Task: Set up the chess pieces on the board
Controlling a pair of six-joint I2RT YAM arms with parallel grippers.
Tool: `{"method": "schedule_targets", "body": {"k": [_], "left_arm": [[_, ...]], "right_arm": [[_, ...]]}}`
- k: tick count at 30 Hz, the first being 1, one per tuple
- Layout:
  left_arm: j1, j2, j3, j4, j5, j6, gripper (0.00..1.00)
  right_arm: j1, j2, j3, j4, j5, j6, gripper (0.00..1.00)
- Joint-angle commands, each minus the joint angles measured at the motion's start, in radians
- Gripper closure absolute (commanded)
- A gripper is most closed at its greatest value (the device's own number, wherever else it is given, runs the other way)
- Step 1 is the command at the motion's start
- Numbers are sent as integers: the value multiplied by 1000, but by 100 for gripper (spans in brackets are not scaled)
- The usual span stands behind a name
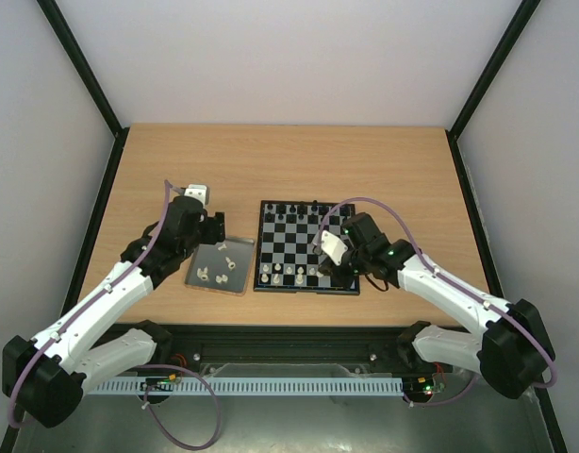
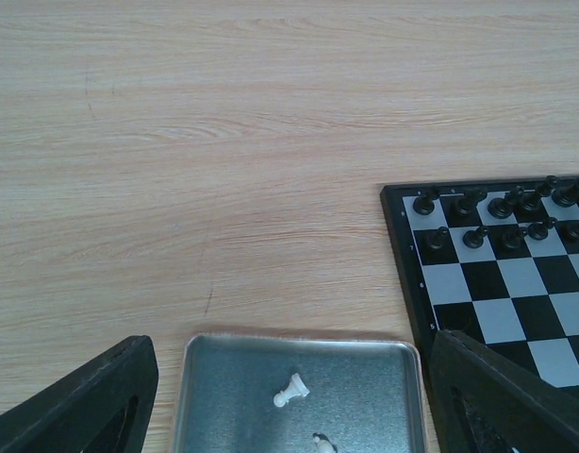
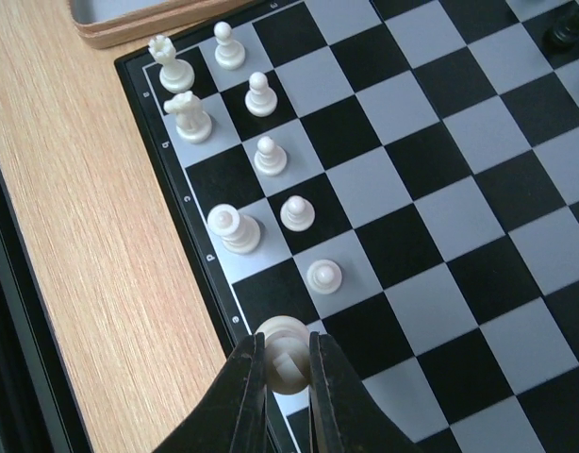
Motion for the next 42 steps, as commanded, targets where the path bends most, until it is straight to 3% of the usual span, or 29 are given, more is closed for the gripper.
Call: {"method": "schedule_targets", "body": {"k": [1, 12, 42], "left_arm": [[11, 5, -12, 5, 14, -14, 18], [13, -3, -12, 5, 26, -17, 18], [15, 4, -16, 7, 53, -13, 18]], "right_arm": [[33, 31, -2, 20, 5, -13, 90], [116, 110, -5, 57, 60, -14, 89], [118, 216, 15, 102, 106, -5, 88]]}}
